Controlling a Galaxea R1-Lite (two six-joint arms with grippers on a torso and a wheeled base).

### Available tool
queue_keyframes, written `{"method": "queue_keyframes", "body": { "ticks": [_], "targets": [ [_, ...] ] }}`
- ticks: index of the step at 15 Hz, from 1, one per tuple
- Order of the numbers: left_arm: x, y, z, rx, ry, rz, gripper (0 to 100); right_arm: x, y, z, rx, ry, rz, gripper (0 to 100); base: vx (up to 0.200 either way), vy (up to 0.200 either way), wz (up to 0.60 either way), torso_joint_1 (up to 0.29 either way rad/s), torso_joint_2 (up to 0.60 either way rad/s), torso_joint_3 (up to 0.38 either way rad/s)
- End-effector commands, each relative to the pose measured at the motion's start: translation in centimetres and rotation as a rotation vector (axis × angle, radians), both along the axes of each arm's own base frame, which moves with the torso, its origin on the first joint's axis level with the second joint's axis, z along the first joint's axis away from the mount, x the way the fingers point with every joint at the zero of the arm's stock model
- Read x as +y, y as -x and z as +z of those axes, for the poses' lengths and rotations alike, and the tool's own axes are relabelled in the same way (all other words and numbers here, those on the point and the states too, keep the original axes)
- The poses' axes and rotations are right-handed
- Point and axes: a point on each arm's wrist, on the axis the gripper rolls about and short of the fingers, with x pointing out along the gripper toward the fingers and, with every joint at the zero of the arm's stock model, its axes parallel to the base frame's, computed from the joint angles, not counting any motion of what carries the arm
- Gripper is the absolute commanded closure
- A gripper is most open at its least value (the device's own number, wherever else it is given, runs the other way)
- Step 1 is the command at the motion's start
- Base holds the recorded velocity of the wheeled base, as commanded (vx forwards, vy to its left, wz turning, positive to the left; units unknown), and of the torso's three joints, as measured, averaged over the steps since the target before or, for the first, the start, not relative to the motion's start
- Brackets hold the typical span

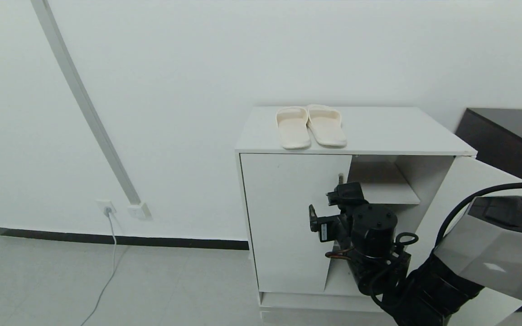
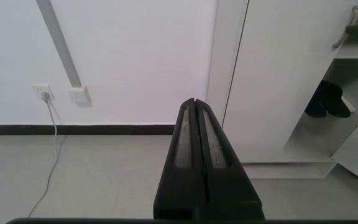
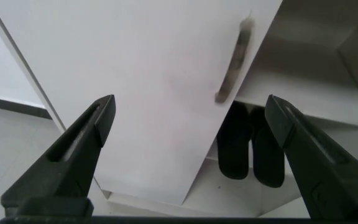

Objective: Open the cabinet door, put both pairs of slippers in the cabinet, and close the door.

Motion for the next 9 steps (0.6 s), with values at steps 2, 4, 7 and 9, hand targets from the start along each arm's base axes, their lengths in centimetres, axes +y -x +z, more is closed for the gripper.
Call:
{"method": "queue_keyframes", "body": {
  "ticks": [2,4,7,9],
  "targets": [
    [0.0,0.0,0.0,0.001,-0.001,0.0,100,0.0,0.1,-0.1,0.005,0.005,0.001,0,0.0,0.0,0.0,0.212,-0.52,-0.31],
    [0.0,0.0,0.0,0.001,-0.001,0.0,100,-0.1,0.2,-0.3,0.01,0.01,0.004,0,0.0,0.0,0.0,0.239,-0.54,-0.325],
    [0.0,0.0,0.0,0.001,-0.001,0.0,100,-0.5,1.1,-0.9,0.04,0.05,0.078,0,0.0,0.0,0.0,0.248,-0.57,-0.33],
    [0.0,0.0,0.0,0.001,-0.003,0.001,100,-0.7,1.3,-1.2,0.027,0.056,0.086,0,0.0,0.0,0.0,0.185,-0.41,-0.227]
  ]
}}
